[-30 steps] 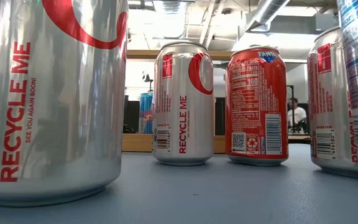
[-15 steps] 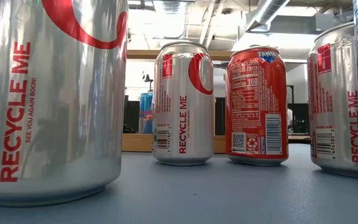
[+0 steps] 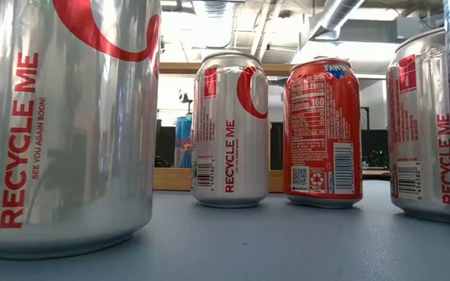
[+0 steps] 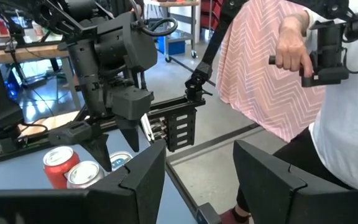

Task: Place canned beverage on shelf
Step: Put the blue soda can on the shelf aligned with the other blue soda cans

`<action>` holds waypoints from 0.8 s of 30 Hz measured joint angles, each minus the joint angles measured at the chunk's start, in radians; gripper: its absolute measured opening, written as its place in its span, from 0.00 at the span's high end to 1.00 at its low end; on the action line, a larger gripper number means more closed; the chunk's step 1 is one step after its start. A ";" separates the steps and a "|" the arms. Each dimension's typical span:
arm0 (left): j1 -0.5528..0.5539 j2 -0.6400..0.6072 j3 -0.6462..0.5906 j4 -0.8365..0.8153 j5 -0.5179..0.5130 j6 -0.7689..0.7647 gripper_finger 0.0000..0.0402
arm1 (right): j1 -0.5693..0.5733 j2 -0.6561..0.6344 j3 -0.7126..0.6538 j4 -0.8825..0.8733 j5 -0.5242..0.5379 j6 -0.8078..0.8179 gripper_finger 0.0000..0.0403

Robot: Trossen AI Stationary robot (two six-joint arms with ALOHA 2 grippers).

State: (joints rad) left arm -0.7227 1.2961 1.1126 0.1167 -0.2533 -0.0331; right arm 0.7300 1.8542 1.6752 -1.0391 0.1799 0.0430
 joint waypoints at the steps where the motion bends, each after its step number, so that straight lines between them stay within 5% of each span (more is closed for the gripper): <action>1: 0.000 0.000 0.000 0.000 -0.001 -0.005 0.55 | -0.002 0.000 0.000 0.002 0.000 -0.003 0.23; 24: 0.000 0.000 0.000 -0.003 -0.001 -0.013 0.56 | -0.025 0.068 -0.013 -0.018 -0.029 -0.051 0.25</action>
State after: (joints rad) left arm -0.7227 1.2957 1.1126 0.1133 -0.2543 -0.0461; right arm 0.7054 1.9218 1.6623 -1.0571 0.1511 -0.0076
